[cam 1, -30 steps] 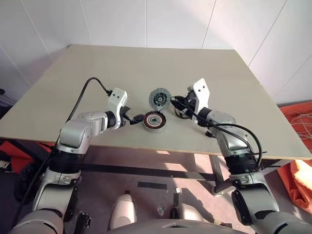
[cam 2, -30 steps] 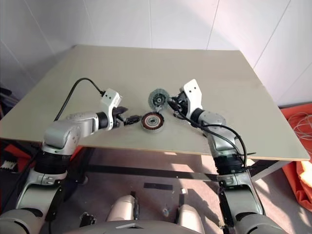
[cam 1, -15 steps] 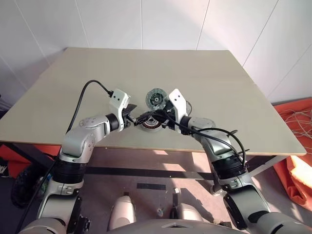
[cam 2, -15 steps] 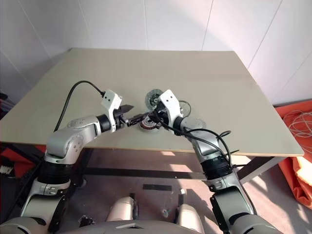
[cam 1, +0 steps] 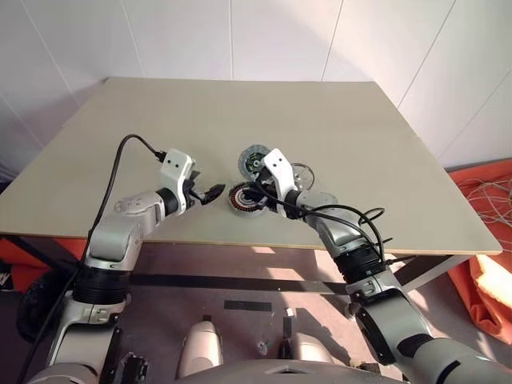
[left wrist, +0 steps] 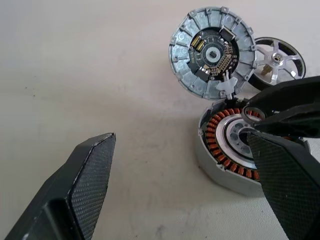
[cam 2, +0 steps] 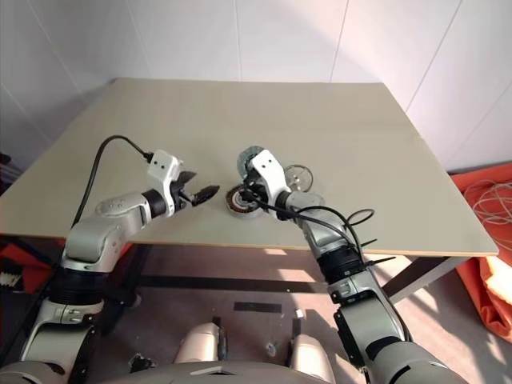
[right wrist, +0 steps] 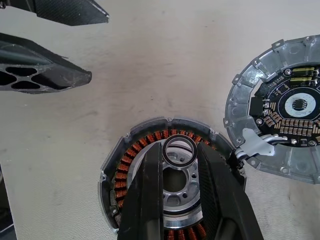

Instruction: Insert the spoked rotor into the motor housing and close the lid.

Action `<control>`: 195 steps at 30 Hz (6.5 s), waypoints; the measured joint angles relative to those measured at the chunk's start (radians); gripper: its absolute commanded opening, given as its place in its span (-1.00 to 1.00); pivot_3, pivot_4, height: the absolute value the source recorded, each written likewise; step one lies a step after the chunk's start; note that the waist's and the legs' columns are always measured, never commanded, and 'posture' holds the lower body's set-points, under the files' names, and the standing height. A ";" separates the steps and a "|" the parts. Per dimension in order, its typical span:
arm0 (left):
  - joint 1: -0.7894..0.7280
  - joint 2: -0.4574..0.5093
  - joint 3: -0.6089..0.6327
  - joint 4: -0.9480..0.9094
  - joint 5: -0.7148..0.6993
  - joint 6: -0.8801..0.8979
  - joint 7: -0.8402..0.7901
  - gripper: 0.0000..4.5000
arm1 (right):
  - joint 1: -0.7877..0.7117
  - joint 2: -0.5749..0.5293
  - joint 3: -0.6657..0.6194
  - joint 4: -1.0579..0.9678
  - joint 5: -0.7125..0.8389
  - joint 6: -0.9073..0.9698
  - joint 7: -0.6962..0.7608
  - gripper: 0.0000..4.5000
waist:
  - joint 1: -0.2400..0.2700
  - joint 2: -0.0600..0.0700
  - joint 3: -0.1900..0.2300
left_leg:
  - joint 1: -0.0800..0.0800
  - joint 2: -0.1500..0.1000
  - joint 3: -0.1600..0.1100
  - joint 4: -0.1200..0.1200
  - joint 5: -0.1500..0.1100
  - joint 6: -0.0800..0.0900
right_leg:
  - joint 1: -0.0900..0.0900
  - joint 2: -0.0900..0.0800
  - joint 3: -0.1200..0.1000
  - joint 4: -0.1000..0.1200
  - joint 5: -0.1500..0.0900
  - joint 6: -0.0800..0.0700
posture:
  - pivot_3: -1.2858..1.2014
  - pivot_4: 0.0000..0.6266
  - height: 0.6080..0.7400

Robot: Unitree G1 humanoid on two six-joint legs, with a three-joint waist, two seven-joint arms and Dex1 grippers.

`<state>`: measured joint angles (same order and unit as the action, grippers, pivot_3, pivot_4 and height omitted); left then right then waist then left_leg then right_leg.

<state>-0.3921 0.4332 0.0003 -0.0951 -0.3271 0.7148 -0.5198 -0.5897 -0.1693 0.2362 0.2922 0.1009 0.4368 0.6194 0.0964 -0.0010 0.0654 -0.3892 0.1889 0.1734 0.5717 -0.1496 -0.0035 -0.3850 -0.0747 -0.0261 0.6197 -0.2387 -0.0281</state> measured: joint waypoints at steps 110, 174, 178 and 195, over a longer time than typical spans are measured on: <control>-0.005 -0.008 -0.019 0.022 0.027 -0.054 0.001 1.00 | 0.051 0.025 -0.005 -0.030 -0.045 -0.001 -0.021 -0.98 | -0.001 0.000 0.000 | 0.001 0.000 0.000 0.000 0.000 0.000 | 0.000 0.000 0.000 0.001 0.000 0.000 | 0.03 -1.00 1.00; -0.029 -0.023 -0.007 0.053 0.042 -0.076 0.002 1.00 | -0.025 0.068 -0.020 0.068 -0.073 -0.063 -0.005 -0.98 | -0.003 0.000 0.000 | 0.002 0.000 0.001 -0.002 0.000 0.000 | -0.001 0.000 0.001 0.001 0.000 -0.001 | 0.03 -1.00 1.00; -0.029 -0.023 -0.006 0.055 0.042 -0.076 0.002 1.00 | -0.012 0.072 -0.014 0.086 -0.074 -0.058 -0.005 -0.98 | -0.002 0.000 0.000 | 0.002 0.000 0.001 -0.002 0.000 0.000 | -0.001 0.000 0.001 0.001 0.000 -0.001 | 0.03 -1.00 1.00; -0.031 -0.024 -0.005 0.067 0.042 -0.090 0.001 1.00 | 0.020 0.017 -0.083 -0.065 -0.023 -0.053 -0.013 -0.98 | 0.000 0.000 0.000 | 0.002 0.000 0.001 -0.002 0.000 0.000 | -0.001 0.000 0.001 0.000 0.000 -0.001 | 0.03 -1.00 1.00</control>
<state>-0.4226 0.4092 -0.0049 -0.0280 -0.2849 0.6245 -0.5184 -0.5701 -0.1520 0.1528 0.2268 0.0774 0.3837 0.6069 0.0962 -0.0011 0.0653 -0.3877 0.1890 0.1741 0.5697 -0.1495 -0.0039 -0.3856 -0.0744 -0.0248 0.6197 -0.2389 -0.0287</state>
